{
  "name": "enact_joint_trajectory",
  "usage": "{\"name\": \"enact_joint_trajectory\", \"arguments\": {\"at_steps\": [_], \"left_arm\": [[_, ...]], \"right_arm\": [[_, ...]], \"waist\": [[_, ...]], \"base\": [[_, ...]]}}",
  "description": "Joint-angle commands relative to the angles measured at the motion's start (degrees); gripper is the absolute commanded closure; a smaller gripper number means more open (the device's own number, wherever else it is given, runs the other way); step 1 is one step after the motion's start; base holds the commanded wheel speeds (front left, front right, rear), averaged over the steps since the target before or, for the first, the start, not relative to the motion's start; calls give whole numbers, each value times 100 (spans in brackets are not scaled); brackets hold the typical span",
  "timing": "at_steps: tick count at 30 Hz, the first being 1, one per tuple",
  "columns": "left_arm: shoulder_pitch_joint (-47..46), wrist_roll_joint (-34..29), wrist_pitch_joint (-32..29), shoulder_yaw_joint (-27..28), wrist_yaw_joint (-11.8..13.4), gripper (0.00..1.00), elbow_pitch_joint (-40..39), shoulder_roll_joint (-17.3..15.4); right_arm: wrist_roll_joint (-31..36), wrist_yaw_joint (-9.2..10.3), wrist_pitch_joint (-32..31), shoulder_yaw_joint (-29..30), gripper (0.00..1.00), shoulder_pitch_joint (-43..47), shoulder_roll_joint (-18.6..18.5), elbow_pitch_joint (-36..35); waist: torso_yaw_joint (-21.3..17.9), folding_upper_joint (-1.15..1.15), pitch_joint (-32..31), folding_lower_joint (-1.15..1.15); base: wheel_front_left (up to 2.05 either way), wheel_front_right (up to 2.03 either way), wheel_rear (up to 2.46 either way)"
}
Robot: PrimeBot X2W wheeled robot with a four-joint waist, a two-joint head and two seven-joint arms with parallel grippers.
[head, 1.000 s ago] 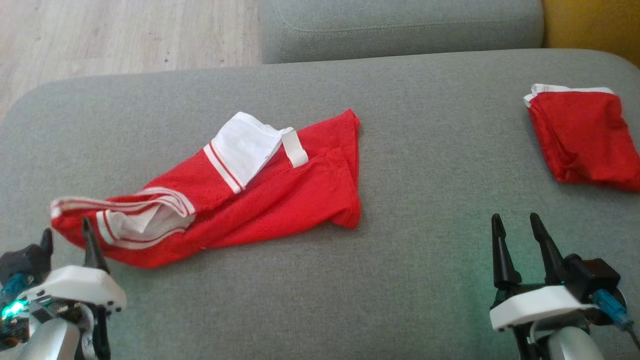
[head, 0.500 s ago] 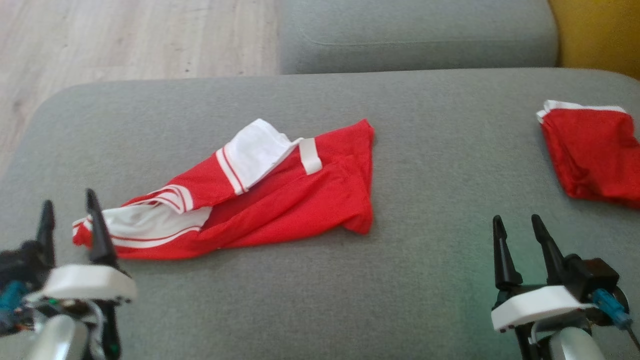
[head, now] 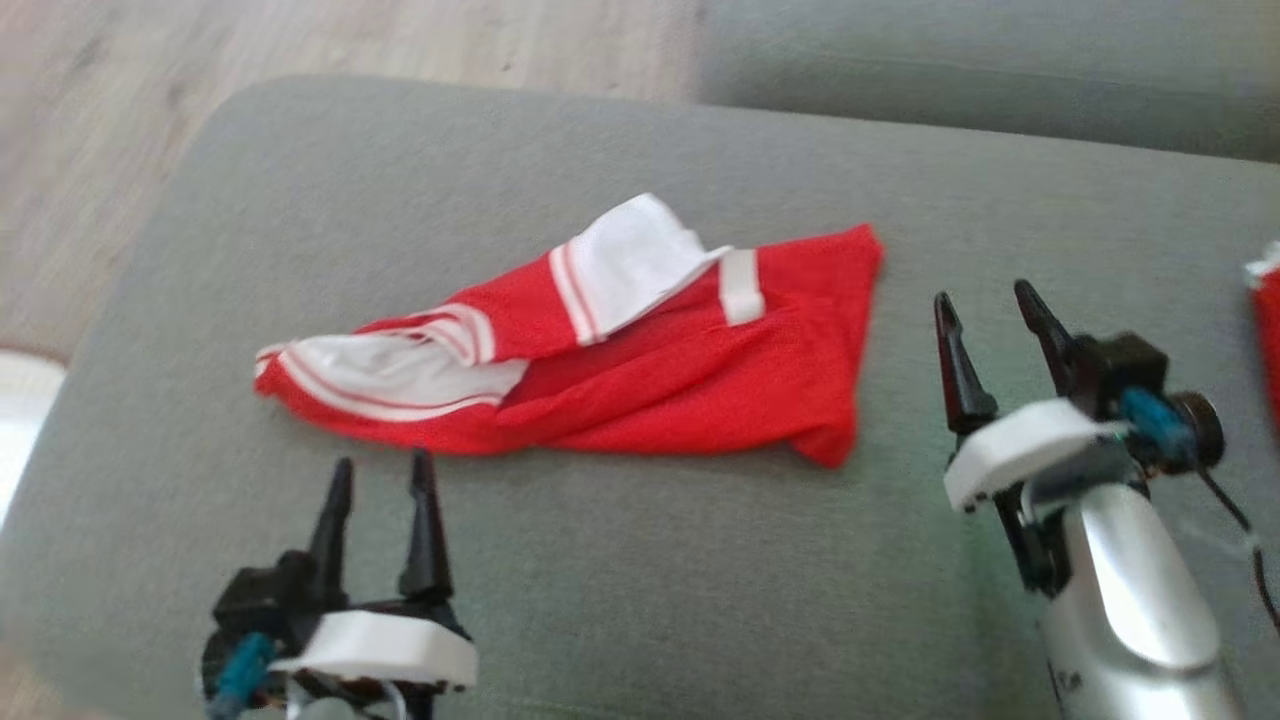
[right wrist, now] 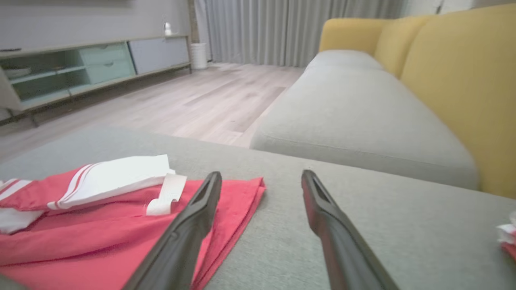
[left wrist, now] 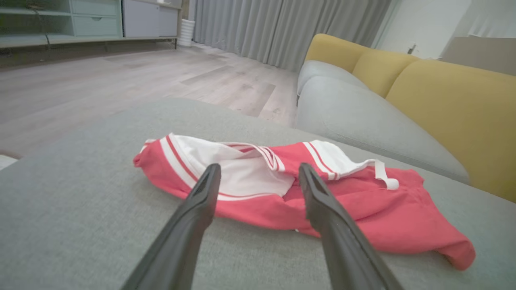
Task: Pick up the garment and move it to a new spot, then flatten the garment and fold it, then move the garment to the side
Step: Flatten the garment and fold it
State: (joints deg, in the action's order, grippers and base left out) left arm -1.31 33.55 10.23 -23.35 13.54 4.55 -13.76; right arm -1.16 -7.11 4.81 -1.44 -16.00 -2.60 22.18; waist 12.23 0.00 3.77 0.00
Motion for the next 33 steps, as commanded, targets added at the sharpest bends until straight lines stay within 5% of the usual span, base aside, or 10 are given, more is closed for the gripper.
{"name": "enact_joint_trajectory", "arguments": {"at_steps": [1,11,23,25,26,31,32,33], "left_arm": [[-339,-58,112,68,-72,0,-77,87],[-517,-110,285,-28,-143,0,186,298],[-559,-131,386,-21,-192,0,372,383],[-555,-136,393,-18,-193,0,383,373],[-556,-139,395,-18,-195,0,387,367],[-576,-155,395,-44,-196,0,388,350],[-585,-155,389,-52,-194,0,389,342],[-588,-155,388,-54,-192,0,389,337]], "right_arm": [[134,-37,-112,-124,0,-484,-28,179],[190,-37,-291,-186,0,-1458,-290,1779],[-51,-37,99,-623,1,-2035,-357,3017],[-104,-37,196,-766,25,-2084,-338,3120],[-132,-37,250,-839,46,-2106,-326,3162],[-298,-37,458,-1177,69,-2190,-267,3327],[-363,-37,541,-1300,90,-2231,-257,3376],[-395,-37,598,-1346,100,-2254,-255,3388]], "waist": [[469,0,345,0],[1137,0,826,0],[1175,0,958,0],[1128,0,953,0],[1107,0,949,0],[1015,0,945,0],[990,0,948,0],[977,0,947,0]], "base": [[0,0,0],[0,0,0],[0,0,0],[0,0,0],[0,0,0],[0,0,0],[0,0,0],[0,0,0]]}}
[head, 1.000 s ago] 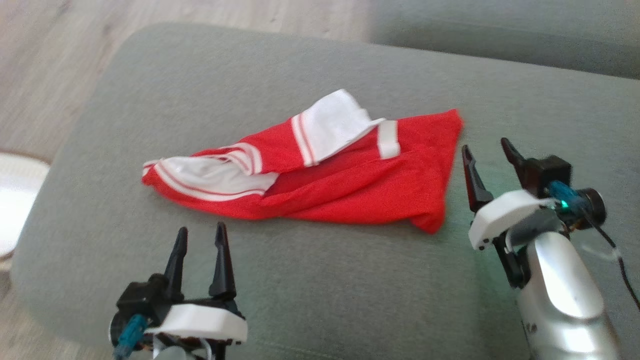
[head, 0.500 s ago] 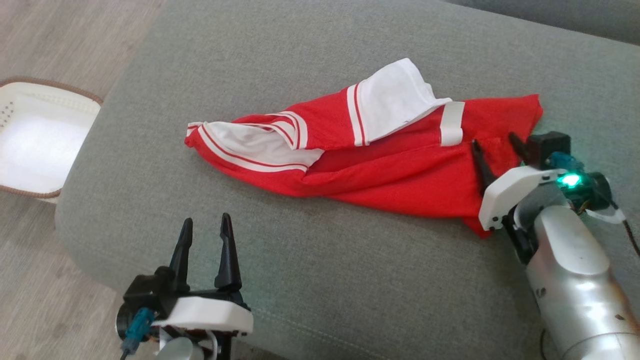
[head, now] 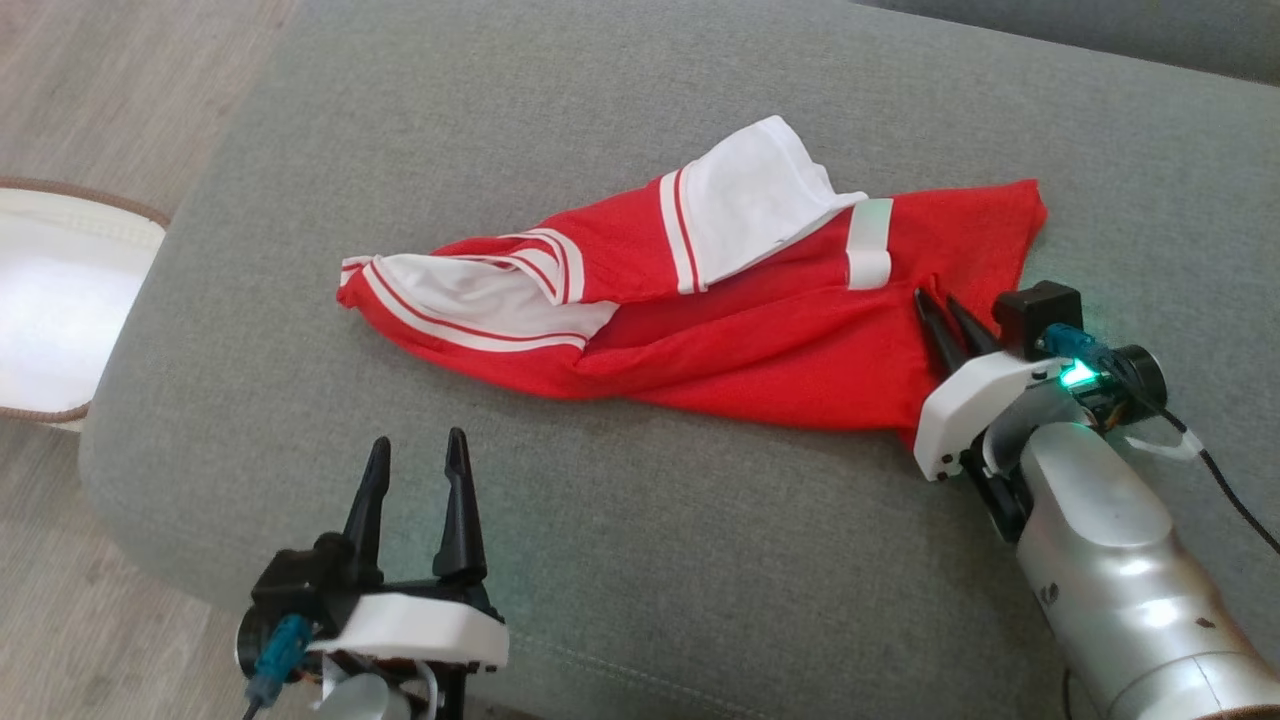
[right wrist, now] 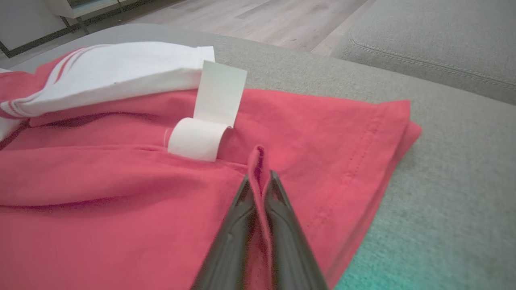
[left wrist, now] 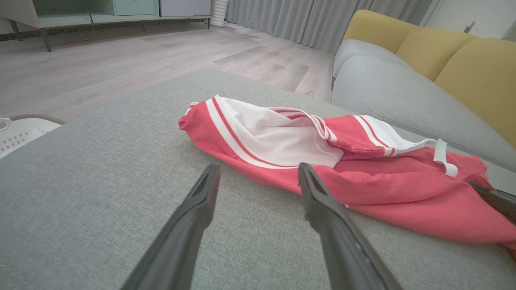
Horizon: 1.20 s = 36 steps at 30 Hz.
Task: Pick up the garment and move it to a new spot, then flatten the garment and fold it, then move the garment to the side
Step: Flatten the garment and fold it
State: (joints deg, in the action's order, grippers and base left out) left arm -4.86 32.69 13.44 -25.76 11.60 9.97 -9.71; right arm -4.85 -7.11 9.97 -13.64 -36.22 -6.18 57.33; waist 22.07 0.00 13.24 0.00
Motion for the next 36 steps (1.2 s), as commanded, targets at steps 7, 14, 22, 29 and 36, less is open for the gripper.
{"name": "enact_joint_trajectory", "arguments": {"at_steps": [7,14,22,29,36], "left_arm": [[-202,-64,50,200,49,0,-163,-126],[-164,-69,24,198,86,0,-211,-185],[-72,-60,-23,212,147,0,-260,-266],[124,-12,-91,316,267,0,-394,-416],[313,41,-119,414,368,0,-559,-528]], "right_arm": [[-210,-37,384,-380,100,-393,111,-196],[-274,-37,487,-739,100,-482,-15,-714],[-694,-37,500,-1444,100,68,-222,-1829],[-1413,-37,159,-2842,100,1327,-964,-3560],[-1554,-37,-432,-3199,62,2272,-1666,-4637]], "waist": [[-175,0,-61,0],[-504,0,-265,0],[-873,0,-631,0],[-1271,0,-966,0],[-1600,0,-1079,0]], "base": [[0,0,0],[0,0,0],[0,0,0],[0,0,0],[0,0,0]]}}
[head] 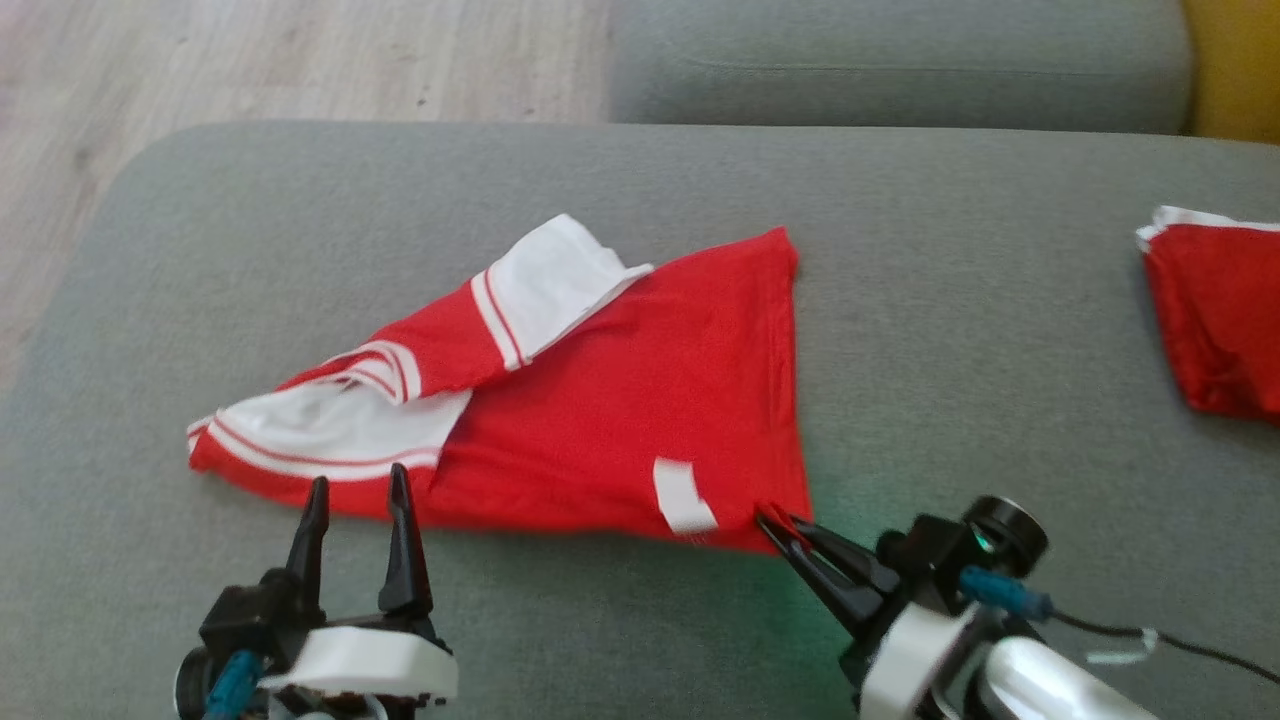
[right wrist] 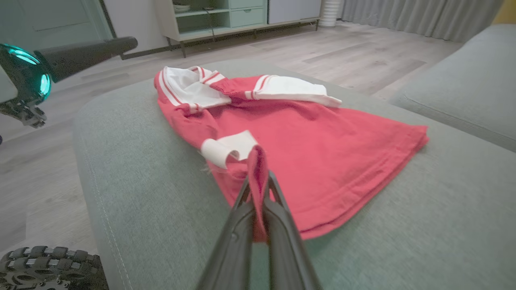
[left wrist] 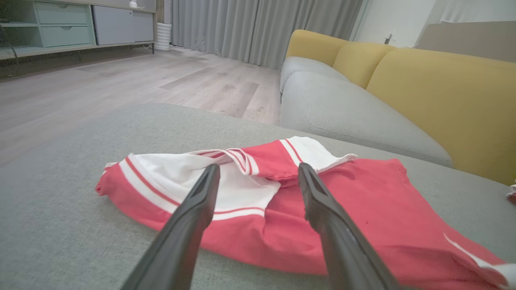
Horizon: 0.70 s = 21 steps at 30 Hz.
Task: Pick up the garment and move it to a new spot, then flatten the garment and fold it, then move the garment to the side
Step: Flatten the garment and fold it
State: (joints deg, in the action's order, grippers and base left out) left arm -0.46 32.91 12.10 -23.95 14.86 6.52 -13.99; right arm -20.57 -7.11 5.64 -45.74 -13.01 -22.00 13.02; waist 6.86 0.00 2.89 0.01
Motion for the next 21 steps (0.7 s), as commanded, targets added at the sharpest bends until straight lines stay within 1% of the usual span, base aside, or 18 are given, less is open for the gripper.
{"name": "enact_joint_trajectory", "arguments": {"at_steps": [1,2,6,9,11,13,16,19,21], "left_arm": [[-118,21,9,228,46,0,-229,-103],[-113,22,5,223,50,0,-241,-105],[-99,30,-6,200,58,0,-275,-104],[-96,36,-10,179,58,0,-272,-98],[-107,38,-9,172,61,0,-275,-92],[-134,34,-3,168,62,0,-282,-88],[-184,29,6,151,56,0,-294,-70],[-253,19,22,128,48,0,-316,-35],[-306,19,41,117,31,0,-315,-5]], "right_arm": [[51,-37,-32,54,8,54,-132,-274],[52,-37,-65,103,0,168,-153,-341],[6,-37,-216,295,0,594,-211,-598],[-13,-37,-301,545,0,818,-271,-759],[24,-37,-333,813,0,868,-277,-834],[82,-37,-369,1184,0,835,-203,-842],[274,-37,-423,1770,0,612,-5,-668],[381,-37,-620,2273,0,260,233,-201],[514,-37,-777,2416,0,-54,297,205]], "waist": [[-93,0,-46,-1],[-104,0,-47,-1],[-96,0,-45,-1],[-3,0,-28,-1],[104,0,-3,-1],[234,0,34,-1],[467,0,116,-1],[726,0,246,-1],[895,0,349,-1]], "base": [[0,0,0],[0,0,0],[0,0,0],[0,0,0],[0,0,0],[0,0,0],[0,0,0],[0,0,0],[0,0,0]]}}
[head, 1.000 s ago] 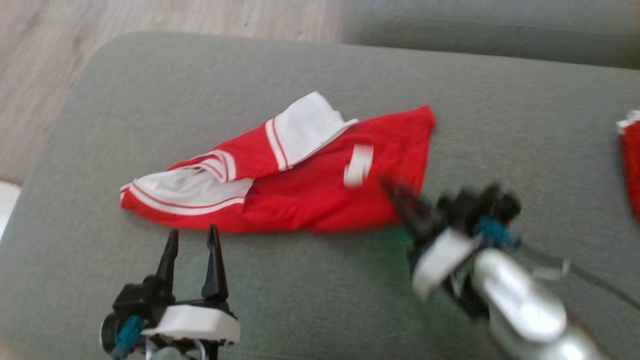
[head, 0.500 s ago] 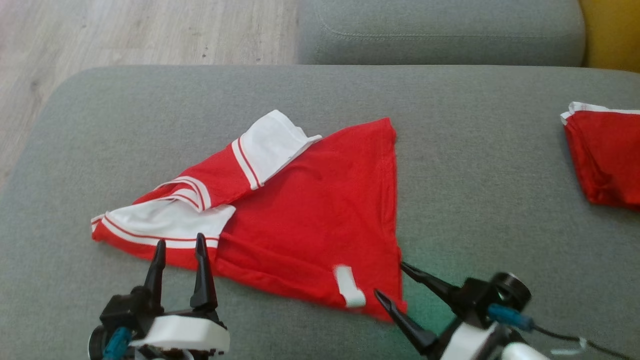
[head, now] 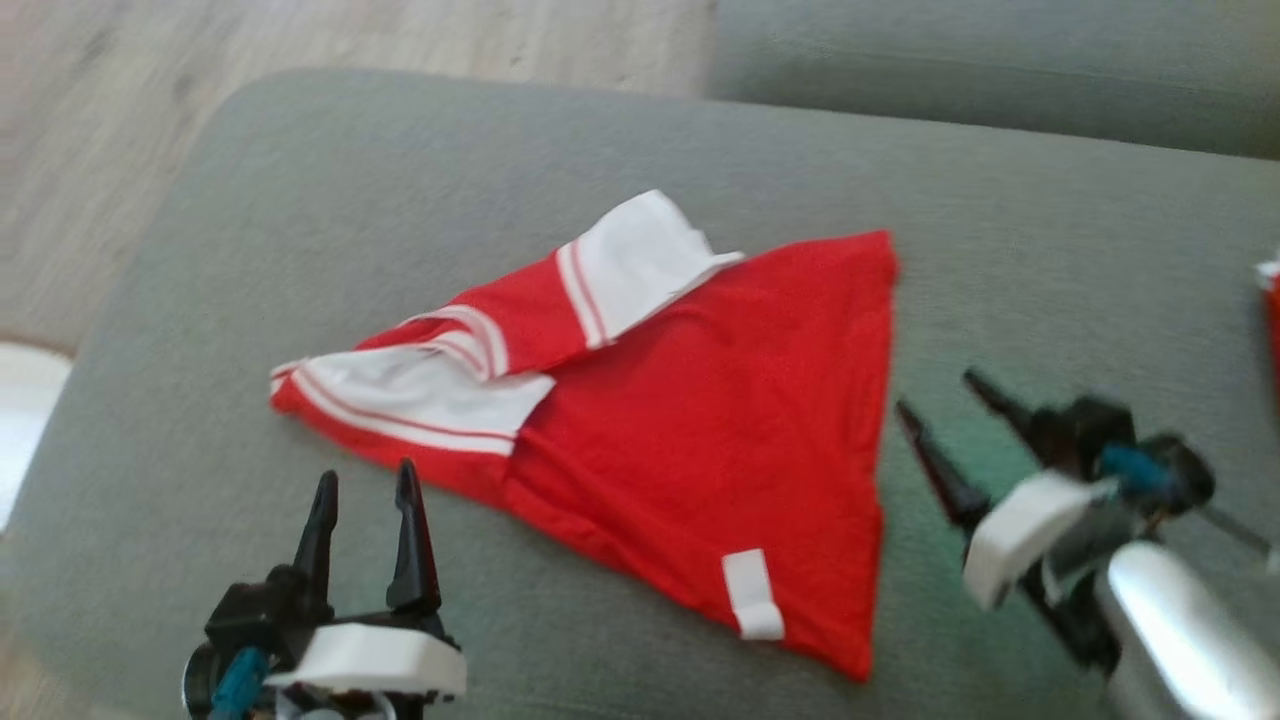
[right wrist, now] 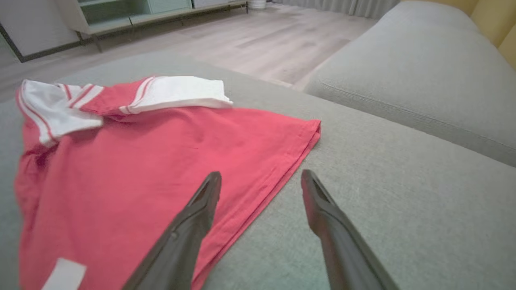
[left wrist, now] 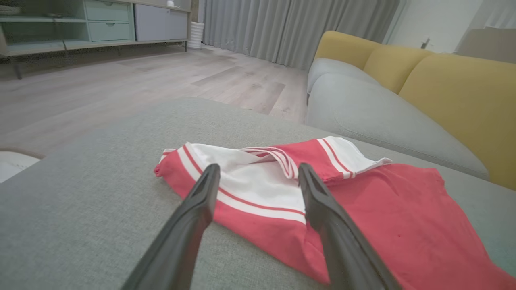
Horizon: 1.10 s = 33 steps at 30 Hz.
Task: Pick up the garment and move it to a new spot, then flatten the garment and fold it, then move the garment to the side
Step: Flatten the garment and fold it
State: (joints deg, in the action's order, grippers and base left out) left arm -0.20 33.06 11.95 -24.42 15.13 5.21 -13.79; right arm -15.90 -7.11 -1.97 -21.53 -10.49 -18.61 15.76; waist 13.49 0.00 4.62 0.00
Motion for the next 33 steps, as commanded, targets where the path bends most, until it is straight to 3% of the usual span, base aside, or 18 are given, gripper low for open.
{"name": "enact_joint_trajectory", "arguments": {"at_steps": [1,12,21,22,23,24,25,26,33], "left_arm": [[-361,4,65,153,-9,0,-175,-4],[-494,23,191,101,-130,0,49,217],[-500,6,253,131,-204,0,195,292],[-499,4,257,134,-206,0,205,297],[-497,1,260,138,-209,0,212,301],[-494,-1,263,140,-211,0,218,304],[-491,-5,266,142,-215,0,221,307],[-490,-9,268,145,-218,0,222,308],[-545,-61,281,153,-244,0,194,307]], "right_arm": [[90,-37,-59,62,0,-466,-20,141],[123,-37,-470,512,0,-1500,152,2004],[-281,-37,-891,640,0,-1866,474,3013],[-352,-37,-922,572,12,-1889,502,3038],[-403,-37,-931,483,53,-1912,509,3042],[-440,-37,-918,411,63,-1944,502,3046],[-463,-37,-897,344,89,-1982,489,3052],[-461,-37,-839,296,100,-2035,465,3052],[-63,-37,-281,564,100,-2732,31,3463]], "waist": [[326,0,226,0],[1042,0,492,0],[1246,0,528,0],[1249,0,528,0],[1248,0,529,0],[1243,0,532,0],[1235,0,538,0],[1224,0,545,0],[1143,0,614,0]], "base": [[0,0,0],[0,0,0],[0,0,0],[0,0,0],[0,0,0],[0,0,0],[0,0,0],[0,0,0],[0,0,0]]}}
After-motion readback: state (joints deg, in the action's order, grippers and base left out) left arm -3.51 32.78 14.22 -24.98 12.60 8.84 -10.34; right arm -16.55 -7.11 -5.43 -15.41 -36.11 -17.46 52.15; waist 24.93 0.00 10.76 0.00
